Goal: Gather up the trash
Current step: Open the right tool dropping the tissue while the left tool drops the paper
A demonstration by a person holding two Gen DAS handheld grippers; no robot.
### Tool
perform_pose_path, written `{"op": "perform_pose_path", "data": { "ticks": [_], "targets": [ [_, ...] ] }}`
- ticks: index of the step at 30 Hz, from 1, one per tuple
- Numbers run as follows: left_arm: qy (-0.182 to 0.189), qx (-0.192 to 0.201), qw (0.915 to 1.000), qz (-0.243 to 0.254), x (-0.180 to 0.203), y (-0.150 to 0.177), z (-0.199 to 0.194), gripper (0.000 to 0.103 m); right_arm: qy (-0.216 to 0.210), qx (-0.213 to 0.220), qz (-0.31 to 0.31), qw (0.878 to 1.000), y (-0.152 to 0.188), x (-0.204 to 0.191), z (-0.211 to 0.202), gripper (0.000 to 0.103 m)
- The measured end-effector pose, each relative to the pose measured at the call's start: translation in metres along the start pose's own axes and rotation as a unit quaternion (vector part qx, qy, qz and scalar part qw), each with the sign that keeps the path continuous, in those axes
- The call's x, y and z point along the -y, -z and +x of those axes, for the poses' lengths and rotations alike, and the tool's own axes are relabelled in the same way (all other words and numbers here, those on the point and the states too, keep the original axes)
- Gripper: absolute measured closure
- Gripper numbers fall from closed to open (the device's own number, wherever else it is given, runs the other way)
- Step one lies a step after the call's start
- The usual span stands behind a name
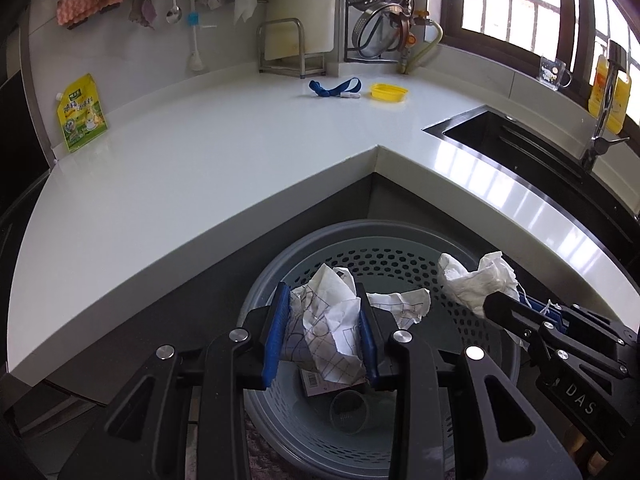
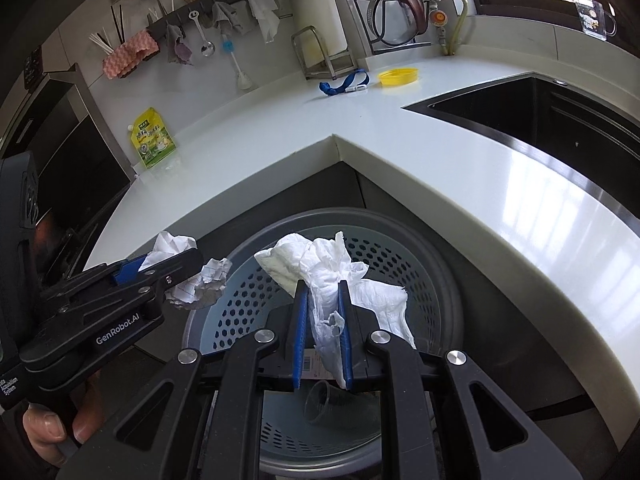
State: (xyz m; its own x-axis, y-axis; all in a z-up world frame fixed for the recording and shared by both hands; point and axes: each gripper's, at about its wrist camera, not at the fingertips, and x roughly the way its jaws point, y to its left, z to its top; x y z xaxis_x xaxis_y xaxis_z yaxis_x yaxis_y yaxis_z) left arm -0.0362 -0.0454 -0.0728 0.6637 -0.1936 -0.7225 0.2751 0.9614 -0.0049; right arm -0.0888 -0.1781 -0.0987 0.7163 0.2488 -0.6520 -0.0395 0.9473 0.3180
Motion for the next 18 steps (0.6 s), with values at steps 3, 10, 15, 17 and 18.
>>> {"op": "perform_pose_path", "data": {
  "ticks": [3,10,15,17,18],
  "targets": [
    [0.001,-0.007,1.0000,-0.004,-0.002,0.004,0.005,0.071,0.001,-0.005,-0.002,1.000,0.003,-0.001,0.003,0.089],
    [0.007,-0.032,0.9994,-0.016,-0.012,0.010,0.021,0.071,-0.002,-0.021,0.008,1.000,0.006,0.003,0.018,0.089],
    [0.010,-0.039,0.9990,-0.018,-0.016,0.012,0.027,0.069,-0.002,-0.030,0.012,0.999,0.008,0.005,0.027,0.089],
    [0.013,-0.045,0.9987,-0.020,-0.018,0.013,0.030,0.069,-0.003,-0.036,0.014,0.999,0.008,0.006,0.032,0.089],
    [0.014,-0.047,0.9986,-0.021,-0.018,0.013,0.031,0.069,-0.003,-0.040,0.015,0.999,0.009,0.007,0.034,0.089]
  ]
}}
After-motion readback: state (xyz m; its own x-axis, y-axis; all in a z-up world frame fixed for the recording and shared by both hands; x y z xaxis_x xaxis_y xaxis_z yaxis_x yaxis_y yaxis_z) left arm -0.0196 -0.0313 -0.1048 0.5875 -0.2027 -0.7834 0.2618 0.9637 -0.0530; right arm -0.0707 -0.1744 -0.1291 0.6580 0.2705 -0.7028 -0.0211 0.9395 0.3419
